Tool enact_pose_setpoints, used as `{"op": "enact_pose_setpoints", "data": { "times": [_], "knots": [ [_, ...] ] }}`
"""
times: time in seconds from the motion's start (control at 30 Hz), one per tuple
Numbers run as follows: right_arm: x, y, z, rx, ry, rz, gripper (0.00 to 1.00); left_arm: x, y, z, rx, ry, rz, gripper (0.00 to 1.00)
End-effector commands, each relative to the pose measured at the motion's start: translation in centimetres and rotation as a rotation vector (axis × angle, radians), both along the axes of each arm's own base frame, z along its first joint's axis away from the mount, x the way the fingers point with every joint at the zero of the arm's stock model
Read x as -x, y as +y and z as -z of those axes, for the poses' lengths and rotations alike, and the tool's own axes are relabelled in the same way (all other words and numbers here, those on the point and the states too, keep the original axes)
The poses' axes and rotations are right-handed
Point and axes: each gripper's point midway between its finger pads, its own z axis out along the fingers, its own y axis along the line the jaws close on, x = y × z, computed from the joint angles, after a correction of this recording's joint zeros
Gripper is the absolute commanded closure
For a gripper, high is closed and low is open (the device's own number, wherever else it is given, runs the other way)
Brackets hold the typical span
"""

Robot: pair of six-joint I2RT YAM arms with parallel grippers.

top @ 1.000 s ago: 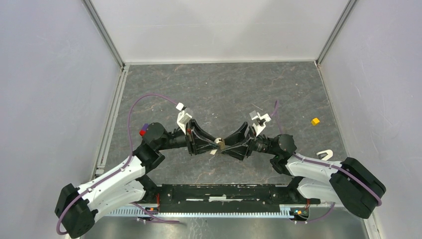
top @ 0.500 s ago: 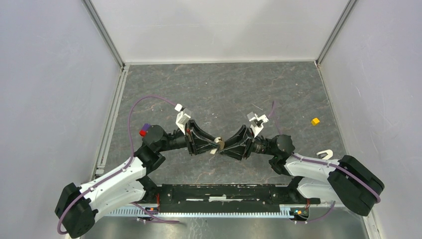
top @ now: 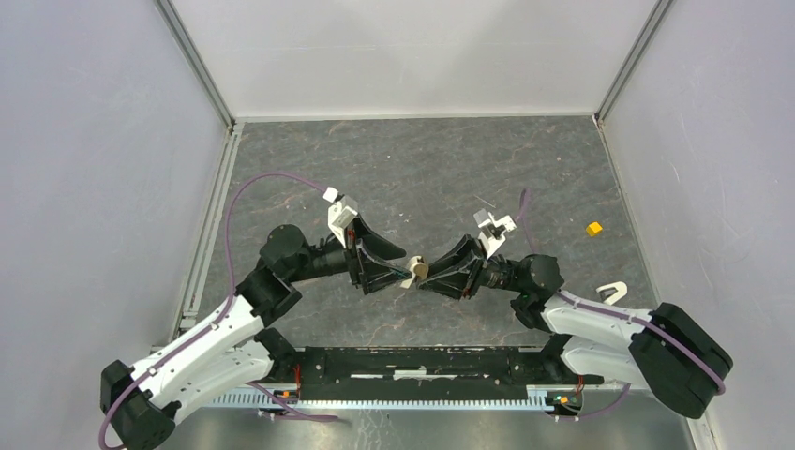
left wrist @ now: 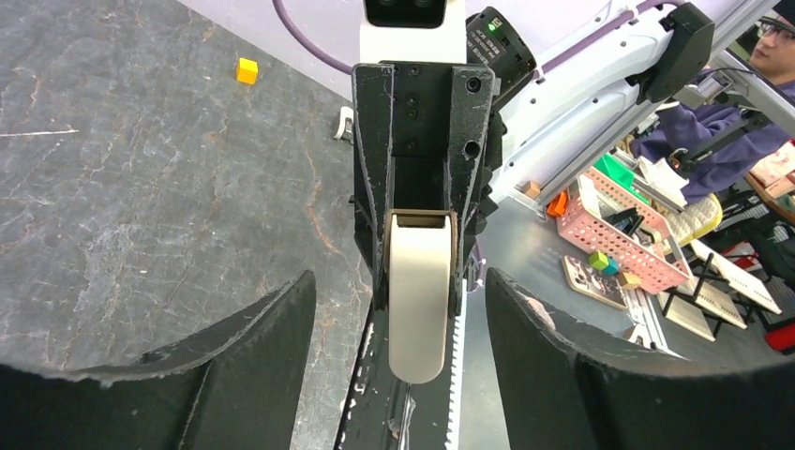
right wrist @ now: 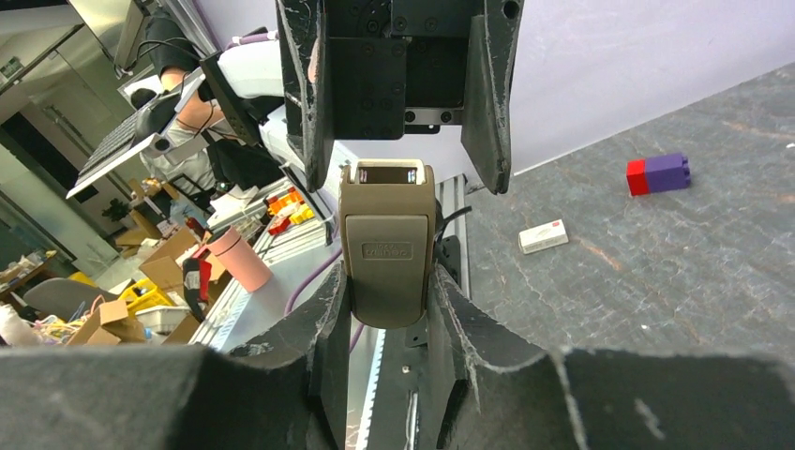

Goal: Load the staples into the stapler

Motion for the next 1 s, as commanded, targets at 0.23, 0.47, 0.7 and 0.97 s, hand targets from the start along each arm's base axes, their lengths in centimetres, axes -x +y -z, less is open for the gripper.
{"op": "enact_pose_setpoints", "data": {
  "times": [0.23, 0.47, 0.7, 0.97],
  "knots": [
    [0.1, -0.1, -3.1, -0.067, -0.077, -0.008, 0.85, 0.9, -0.9, 0.6, -0.074, 0.008, 0.109, 0.25],
    [0.2, -0.1, -2.6, -0.068, -0.061, -0.014, 0.85, 1.1, -1.1, 0.5, -0.073, -0.018, 0.143, 0.54],
    [-0.8, 0.0, -0.9, 0.009, -0.062, 0.023, 0.79, 1.1, -0.3, 0.0, -0.056, -0.033, 0.09, 0.98],
    [-4.7, -0.7, 2.9, 0.234, -0.177, 0.264, 0.35, -1.6, 1.1, 0.0, -0.102, 0.023, -0.126, 0.98]
  ]
}}
